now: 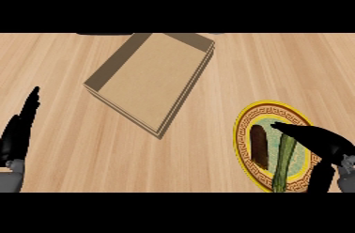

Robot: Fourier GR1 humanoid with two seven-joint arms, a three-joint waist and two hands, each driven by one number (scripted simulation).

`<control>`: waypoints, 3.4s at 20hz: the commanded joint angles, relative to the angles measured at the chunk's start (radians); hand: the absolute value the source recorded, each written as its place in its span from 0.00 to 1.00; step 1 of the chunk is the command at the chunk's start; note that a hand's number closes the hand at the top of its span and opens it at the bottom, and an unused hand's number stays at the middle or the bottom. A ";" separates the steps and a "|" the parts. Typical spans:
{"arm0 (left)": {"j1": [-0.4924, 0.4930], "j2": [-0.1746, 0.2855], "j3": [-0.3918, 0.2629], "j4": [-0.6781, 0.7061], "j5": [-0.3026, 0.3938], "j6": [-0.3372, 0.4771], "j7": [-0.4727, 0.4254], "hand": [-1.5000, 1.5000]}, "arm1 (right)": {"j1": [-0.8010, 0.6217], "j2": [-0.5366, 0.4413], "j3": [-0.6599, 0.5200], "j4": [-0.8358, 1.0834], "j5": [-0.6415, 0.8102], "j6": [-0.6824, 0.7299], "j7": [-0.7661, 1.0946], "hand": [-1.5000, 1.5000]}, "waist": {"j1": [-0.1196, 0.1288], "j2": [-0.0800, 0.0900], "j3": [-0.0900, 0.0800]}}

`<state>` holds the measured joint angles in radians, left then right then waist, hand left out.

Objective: Pick the squash from the plate and place it in the cardboard box

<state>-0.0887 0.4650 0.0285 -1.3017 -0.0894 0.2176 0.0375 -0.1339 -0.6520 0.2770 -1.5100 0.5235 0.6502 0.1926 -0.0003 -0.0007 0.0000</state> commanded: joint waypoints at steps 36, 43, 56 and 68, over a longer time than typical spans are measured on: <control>-0.055 -0.084 0.112 -0.002 -0.106 -0.108 0.007 0.50 | -0.272 0.251 -0.073 0.283 0.427 -0.338 -0.209 1.00 | 0.029 0.010 0.001; -0.088 -0.122 0.077 -0.001 -0.157 -0.063 0.050 0.50 | -0.519 0.292 -0.168 0.520 0.452 -0.585 -0.331 1.00 | 0.033 0.012 0.002; 0.000 -0.081 0.132 -0.035 -0.123 -0.120 0.016 0.50 | -0.749 0.398 -0.231 0.562 0.367 -0.687 -0.515 1.00 | 0.017 0.002 0.000; 0.016 -0.137 0.104 -0.042 -0.144 -0.104 -0.014 0.50 | -1.088 0.629 -0.350 0.822 0.260 -0.679 -0.321 1.00 | 0.038 0.008 -0.001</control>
<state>-0.1225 0.3543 0.1441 -1.3315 -0.2296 0.1068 0.0594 -1.1429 -0.0947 -0.0416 -0.7750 0.7959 0.0224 -0.1822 0.0281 0.0054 -0.0003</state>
